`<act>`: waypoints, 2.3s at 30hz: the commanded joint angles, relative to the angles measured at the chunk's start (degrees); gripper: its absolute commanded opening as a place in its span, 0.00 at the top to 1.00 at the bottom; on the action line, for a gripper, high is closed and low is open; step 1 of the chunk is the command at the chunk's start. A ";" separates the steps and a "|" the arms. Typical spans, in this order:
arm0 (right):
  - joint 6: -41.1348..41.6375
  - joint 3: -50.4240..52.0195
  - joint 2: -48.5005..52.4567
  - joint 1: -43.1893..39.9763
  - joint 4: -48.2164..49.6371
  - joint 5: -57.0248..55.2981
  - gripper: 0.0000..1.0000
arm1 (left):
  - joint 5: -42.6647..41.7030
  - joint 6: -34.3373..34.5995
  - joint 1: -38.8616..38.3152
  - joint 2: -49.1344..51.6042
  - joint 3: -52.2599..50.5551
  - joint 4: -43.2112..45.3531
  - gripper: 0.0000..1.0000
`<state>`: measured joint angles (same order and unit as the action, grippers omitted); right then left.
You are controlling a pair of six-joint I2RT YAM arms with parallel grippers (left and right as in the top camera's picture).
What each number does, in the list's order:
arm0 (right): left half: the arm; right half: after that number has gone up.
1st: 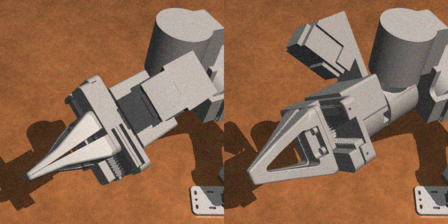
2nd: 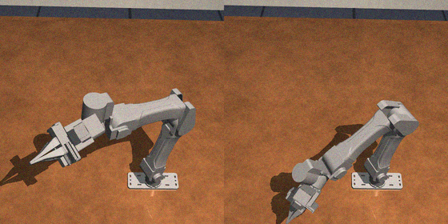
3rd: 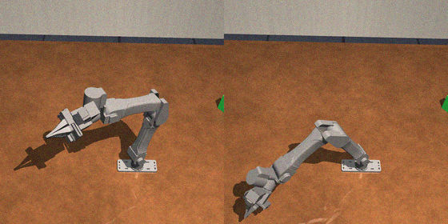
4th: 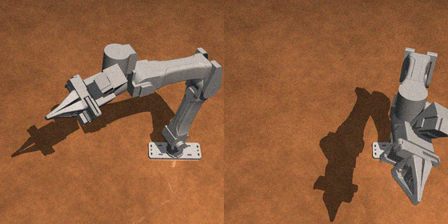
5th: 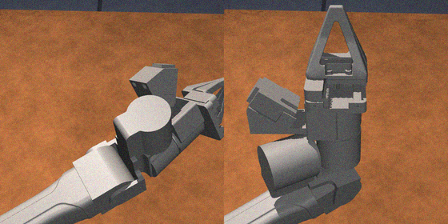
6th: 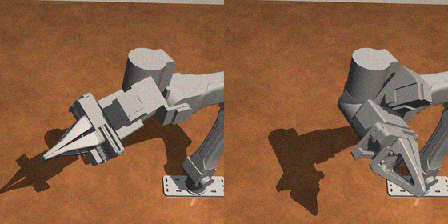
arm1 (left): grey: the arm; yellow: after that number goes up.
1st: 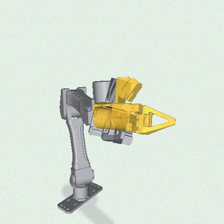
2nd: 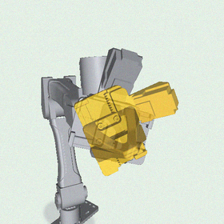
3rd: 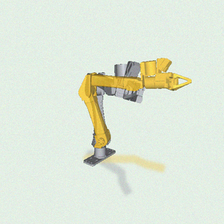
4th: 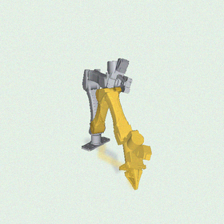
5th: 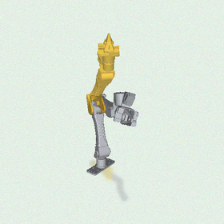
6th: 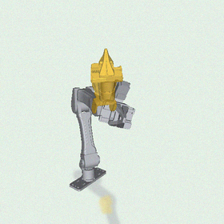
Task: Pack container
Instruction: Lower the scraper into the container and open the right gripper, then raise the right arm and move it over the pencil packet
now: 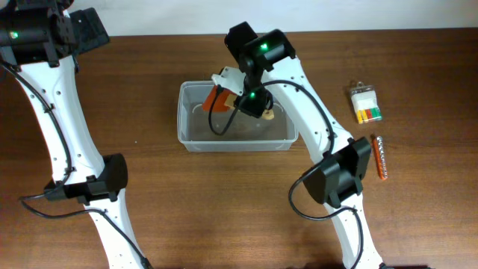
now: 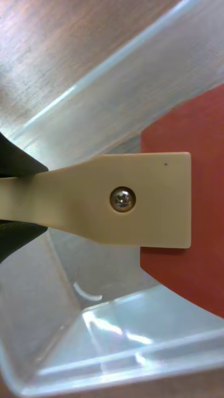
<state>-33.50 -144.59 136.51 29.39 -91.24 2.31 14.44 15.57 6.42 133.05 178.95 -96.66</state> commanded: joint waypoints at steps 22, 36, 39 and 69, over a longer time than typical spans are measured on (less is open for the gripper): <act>-0.81 17.49 -0.17 -1.73 11.85 1.44 0.92 | 1.03 -0.68 0.39 -1.73 0.02 0.00 0.01; -0.79 17.46 -0.17 -2.56 13.16 2.21 0.71 | 1.03 -0.68 0.39 -1.73 0.02 -0.02 0.01; -0.79 17.42 -0.17 -2.56 13.35 2.21 0.59 | 1.03 -0.68 0.39 -1.73 0.02 0.00 0.01; 24.44 -21.51 -14.53 -20.17 -6.10 -1.27 0.01 | 1.03 -0.70 0.39 -1.73 0.02 -0.02 0.01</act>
<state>-16.51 -166.65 124.84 13.80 -96.97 2.17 14.46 15.57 6.42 133.05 178.95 -96.66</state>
